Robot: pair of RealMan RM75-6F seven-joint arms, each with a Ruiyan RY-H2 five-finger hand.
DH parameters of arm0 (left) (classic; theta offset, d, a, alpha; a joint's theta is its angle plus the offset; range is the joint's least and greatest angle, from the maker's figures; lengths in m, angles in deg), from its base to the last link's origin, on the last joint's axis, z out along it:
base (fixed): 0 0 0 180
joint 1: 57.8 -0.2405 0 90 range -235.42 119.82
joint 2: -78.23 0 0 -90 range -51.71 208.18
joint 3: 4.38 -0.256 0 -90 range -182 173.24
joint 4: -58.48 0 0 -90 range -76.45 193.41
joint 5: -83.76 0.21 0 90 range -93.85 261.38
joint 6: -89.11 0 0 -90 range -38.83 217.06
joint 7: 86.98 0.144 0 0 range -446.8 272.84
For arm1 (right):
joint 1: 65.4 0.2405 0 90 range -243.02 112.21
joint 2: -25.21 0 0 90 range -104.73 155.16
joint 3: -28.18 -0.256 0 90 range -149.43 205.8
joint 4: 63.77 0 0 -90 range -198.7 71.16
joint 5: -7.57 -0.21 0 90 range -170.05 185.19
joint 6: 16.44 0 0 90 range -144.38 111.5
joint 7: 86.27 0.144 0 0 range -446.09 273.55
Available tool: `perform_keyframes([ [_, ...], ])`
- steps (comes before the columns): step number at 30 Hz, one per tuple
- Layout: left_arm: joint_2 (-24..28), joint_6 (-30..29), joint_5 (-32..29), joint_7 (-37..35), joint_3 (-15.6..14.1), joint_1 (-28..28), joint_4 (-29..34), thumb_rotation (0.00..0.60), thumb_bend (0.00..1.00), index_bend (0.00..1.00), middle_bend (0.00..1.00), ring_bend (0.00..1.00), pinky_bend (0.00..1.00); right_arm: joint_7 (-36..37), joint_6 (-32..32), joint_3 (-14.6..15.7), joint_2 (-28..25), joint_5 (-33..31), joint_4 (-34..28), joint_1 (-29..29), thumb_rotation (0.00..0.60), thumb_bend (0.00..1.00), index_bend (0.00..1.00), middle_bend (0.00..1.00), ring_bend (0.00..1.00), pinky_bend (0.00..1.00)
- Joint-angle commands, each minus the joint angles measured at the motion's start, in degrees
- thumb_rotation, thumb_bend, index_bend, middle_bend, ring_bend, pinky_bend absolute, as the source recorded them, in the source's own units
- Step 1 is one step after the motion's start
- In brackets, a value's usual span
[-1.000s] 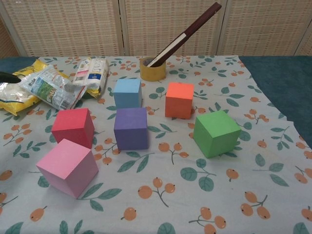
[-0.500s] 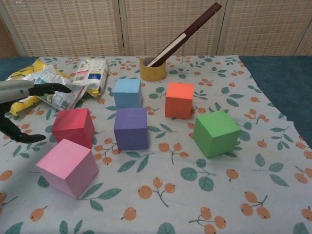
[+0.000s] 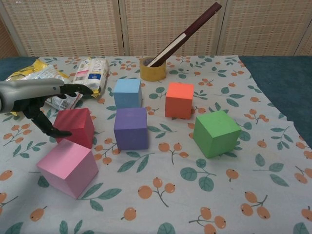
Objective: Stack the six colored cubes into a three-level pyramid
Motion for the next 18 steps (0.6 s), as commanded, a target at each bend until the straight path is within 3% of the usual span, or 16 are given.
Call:
perform_keyframes([
  [1,-1.0,-0.7,-2.4,1.2,-0.2,1.8,-1.3,0.6,0.29,0.0,0.0,0.0,0.09,0.6,0.1,-0.1,-0.2,0.0,0.0,0.0,0.6,0.1,0.0,0.0,0.0,0.0],
  [13,-3.8,-3.7,-5.3,4.5,-2.2,4.4,-3.6,0.6,0.29,0.0,0.05,0.0,0.11,1.1,0.2,-0.1,-0.6,0.1,-0.1,-0.2,0.6,0.1,0.0,0.0,0.0,0.0],
  [18,-5.4,-3.8,-7.6,3.8,-2.0,5.3,-6.5,0.6,0.29,0.0,0.12,0.0,0.12,1.2,-0.2,-0.1,-0.7,0.2,0.0,-0.1,0.6,0.1,0.0,0.0,0.0,0.0],
])
